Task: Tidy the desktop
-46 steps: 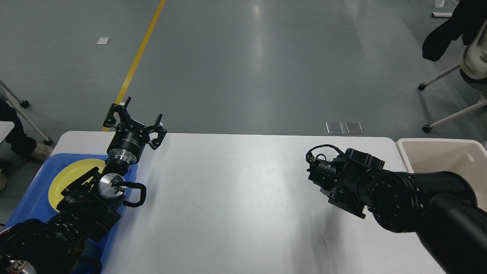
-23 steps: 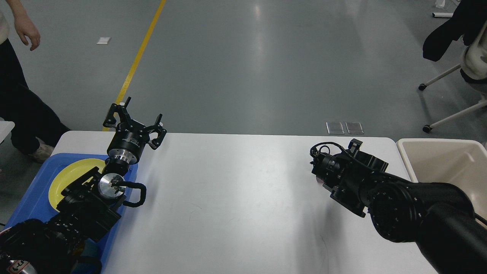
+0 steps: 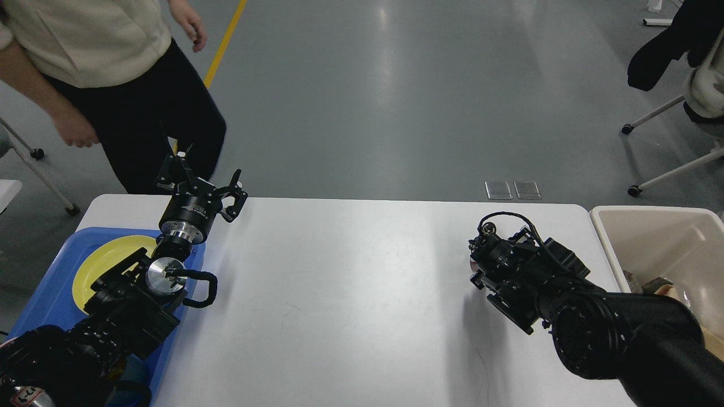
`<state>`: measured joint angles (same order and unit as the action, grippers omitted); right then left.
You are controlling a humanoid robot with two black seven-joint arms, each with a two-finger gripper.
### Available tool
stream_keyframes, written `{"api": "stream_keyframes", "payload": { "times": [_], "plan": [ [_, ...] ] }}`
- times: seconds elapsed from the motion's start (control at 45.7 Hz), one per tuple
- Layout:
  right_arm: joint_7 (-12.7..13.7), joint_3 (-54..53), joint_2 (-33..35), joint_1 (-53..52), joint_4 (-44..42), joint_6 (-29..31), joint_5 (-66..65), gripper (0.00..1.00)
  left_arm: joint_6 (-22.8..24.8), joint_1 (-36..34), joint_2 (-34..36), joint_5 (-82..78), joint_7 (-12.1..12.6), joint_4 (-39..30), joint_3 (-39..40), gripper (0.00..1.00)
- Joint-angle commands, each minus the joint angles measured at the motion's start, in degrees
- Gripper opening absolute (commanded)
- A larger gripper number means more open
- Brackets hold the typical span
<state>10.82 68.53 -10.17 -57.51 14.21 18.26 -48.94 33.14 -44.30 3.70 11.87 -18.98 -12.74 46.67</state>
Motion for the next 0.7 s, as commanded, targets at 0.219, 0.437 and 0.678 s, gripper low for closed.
{"api": "stream_keyframes", "payload": {
  "times": [0.219,0.437,0.678],
  "plan": [
    [-0.71,0.2,0.07,4.69,-2.87,-11.14,0.6,0.97,0.0,0.0,-0.01,0.0,0.0,0.0,0.0,0.97],
    [-0.8,0.28,0.24,6.71,-6.83,-13.87,0.69,0.99,0.09,0.0,-0.01,0.0,0.0,0.0,0.0,0.97],
    [-0.8,0.46,0.24,6.71,-7.18,-13.87,0.78,0.99,0.0,0.0,-0.01,0.0,0.0,0.0,0.0,0.97]
  ]
}}
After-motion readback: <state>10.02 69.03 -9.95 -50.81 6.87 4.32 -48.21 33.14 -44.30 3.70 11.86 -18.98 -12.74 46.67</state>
